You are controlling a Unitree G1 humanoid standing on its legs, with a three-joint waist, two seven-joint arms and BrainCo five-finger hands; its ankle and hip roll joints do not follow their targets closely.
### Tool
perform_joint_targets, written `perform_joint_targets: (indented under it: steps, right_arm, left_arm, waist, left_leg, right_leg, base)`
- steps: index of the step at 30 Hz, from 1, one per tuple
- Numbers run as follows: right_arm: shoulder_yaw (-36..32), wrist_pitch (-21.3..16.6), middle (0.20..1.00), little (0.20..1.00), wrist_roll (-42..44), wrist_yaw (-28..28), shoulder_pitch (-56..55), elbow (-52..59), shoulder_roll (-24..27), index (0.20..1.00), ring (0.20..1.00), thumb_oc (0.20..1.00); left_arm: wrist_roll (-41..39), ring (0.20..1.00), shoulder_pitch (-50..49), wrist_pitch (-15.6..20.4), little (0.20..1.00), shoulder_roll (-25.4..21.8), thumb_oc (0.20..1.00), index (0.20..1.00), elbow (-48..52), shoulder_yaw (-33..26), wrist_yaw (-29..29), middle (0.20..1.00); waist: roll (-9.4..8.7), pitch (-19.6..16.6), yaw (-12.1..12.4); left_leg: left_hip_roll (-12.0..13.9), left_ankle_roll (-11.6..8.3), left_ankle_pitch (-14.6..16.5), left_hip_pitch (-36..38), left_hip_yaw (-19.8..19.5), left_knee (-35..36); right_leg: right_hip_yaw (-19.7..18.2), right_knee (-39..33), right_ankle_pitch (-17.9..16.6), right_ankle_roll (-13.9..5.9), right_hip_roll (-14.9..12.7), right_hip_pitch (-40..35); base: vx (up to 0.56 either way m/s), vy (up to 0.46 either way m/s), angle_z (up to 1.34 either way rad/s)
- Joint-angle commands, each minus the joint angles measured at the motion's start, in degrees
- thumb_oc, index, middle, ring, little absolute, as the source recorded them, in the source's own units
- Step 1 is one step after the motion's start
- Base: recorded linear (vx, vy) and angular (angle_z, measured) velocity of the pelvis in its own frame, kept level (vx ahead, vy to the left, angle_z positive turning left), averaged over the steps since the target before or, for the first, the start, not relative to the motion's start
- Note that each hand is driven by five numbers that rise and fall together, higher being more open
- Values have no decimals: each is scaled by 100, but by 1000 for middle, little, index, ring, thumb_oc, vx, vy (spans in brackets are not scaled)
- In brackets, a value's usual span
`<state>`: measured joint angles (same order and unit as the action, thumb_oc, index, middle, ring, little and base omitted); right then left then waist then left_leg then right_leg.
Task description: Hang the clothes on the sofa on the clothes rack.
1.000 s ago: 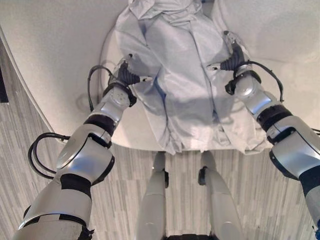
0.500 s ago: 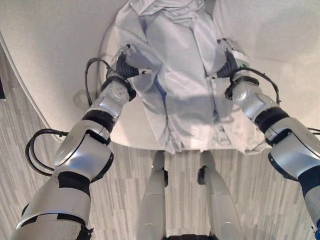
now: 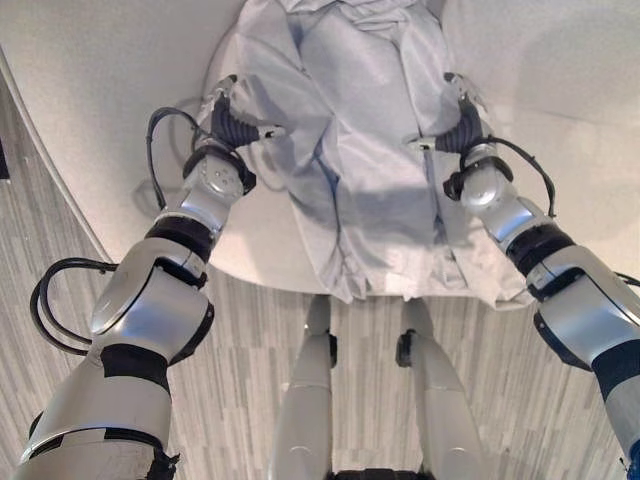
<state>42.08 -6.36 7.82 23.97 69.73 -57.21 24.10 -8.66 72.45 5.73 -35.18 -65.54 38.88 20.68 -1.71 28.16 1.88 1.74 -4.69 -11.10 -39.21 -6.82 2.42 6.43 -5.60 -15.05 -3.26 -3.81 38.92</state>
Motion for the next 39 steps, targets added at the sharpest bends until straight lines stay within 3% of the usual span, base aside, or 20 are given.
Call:
perform_joint_targets:
  steps: [1, 8, 15, 24, 39]
  right_arm:
    - [-34, -33, 1000, 1000, 235, -305, -693, 228, -735, 1000, 1000, 1000]
    - [-698, -165, 1000, 1000, -261, 205, -1650, 1761, -509, 1000, 1000, 1000]
    - [-1159, -190, 1000, 1000, -745, 247, -2572, 2642, -200, 1000, 1000, 1000]
    - [-1353, -226, 1000, 1000, -574, 338, -2423, 2503, -207, 1000, 1000, 1000]
    - [-1815, -42, 1000, 1000, -143, 1027, -1324, 2098, 176, 1000, 1000, 1000]
  left_arm:
    - [-48, 1000, 440, 59, 1000, -463, 1000, 1000, -184, -128, 334, 1000]
    - [25, 1000, 197, -22, 1000, -755, 1000, 1000, 144, -420, 595, 1000]
    - [197, 1000, 39, -21, 1000, -856, 1000, 1000, 313, -581, 665, 1000]
    - [251, 1000, 160, -33, 1000, -794, 1000, 1000, 291, -503, 646, 1000]
    - [280, 1000, 302, -105, 1000, -705, 1000, 1000, 440, -314, 663, 1000]
  waist:
    - [-107, 163, 264]
    - [-171, 163, 111]
    - [-195, 163, -3]
    - [-151, 163, -15]
    - [-38, 163, 77]
  left_leg:
    - [-154, 63, 108, 285, -413, 258]
    - [-117, 83, 183, 313, -377, 258]
    - [-96, 97, 218, 338, -391, 258]
    - [-109, 103, 241, 364, -358, 258]
    - [-167, 123, 260, 350, -356, 258]
  right_leg:
    - [-378, 60, 105, -817, -458, -98]
    - [-414, 60, 127, -829, -462, -84]
    - [-431, 60, 144, -829, -459, -89]
    - [-454, 60, 114, -826, -461, -75]
    - [-445, 60, 104, -837, -488, -74]
  base:
    - [6, 17, 3]
    - [2, 17, 1]
    - [0, 0, 0]
    - [0, 0, 0]
    - [0, 0, 0]
